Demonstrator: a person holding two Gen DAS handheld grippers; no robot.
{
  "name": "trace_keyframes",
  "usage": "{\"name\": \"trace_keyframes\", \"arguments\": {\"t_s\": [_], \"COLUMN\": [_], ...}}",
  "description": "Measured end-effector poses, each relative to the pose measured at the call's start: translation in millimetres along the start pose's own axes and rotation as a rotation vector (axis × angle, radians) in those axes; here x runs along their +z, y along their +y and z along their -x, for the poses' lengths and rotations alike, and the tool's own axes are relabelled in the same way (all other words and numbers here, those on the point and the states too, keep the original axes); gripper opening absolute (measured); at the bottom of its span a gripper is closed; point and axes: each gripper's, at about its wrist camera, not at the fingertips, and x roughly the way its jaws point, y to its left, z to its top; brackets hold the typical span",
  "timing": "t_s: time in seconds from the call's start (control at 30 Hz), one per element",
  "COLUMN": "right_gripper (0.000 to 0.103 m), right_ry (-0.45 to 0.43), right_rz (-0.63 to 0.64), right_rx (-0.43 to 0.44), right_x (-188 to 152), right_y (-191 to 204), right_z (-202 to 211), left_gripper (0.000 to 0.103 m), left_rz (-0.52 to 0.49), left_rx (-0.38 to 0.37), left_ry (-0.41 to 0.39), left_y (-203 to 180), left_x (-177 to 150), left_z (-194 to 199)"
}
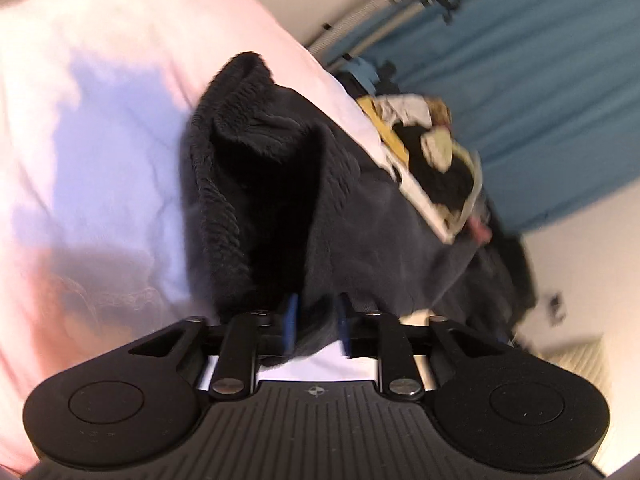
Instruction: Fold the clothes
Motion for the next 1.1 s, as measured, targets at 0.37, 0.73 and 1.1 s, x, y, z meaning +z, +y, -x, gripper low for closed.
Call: {"name": "trace_keyframes", "arguments": {"t_s": [0.37,0.73,1.1], "right_gripper": [0.082,0.082,0.075], "right_ry": [0.043,0.079,0.182], "right_rz": [-0.044,0.026,0.136], "right_rx": [0.003,0.04,0.127], "right_x": [-4,-9,-37], "right_y": [-8,5,28], "right_z": [-11,-14,-40], "left_gripper": [0.045,0.012,0.065], "left_rz": [-0.006,-0.415,-0.592], "left_rx": [0.054,0.122,0.279], "left_ry": [-0.011,0.104,0.281], "left_y": [-6,-58,-74], "left_x": [15,-42,-70], "left_z": [-46,-31,-74]}}
